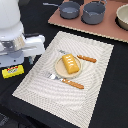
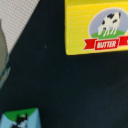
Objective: Place the bread, butter, and milk from the table onto the serving area.
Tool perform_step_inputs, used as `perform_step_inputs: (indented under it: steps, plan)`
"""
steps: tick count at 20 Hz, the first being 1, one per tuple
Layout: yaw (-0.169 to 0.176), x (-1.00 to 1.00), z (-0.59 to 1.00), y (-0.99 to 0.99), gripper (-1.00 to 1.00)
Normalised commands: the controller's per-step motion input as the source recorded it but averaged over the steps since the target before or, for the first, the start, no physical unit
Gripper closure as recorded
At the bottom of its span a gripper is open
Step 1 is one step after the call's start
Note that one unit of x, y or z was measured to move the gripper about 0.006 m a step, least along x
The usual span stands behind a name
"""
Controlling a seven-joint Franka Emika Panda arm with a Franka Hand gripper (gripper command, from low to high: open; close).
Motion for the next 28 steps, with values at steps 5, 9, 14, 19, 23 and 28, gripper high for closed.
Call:
perform_step_inputs:
  steps: [5, 9, 14, 19, 23, 28]
  plan:
    - [0.235, -0.53, -0.01, 0.06, -1.00]
    - [0.220, -0.59, -0.14, 0.03, -1.00]
    - [0.176, -0.61, -0.37, 0.06, -1.00]
    - [0.190, -0.57, -0.43, 0.10, -1.00]
    - [0.117, -0.25, -0.22, 0.02, -1.00]
    - [0.035, -0.02, -0.24, -0.05, -1.00]
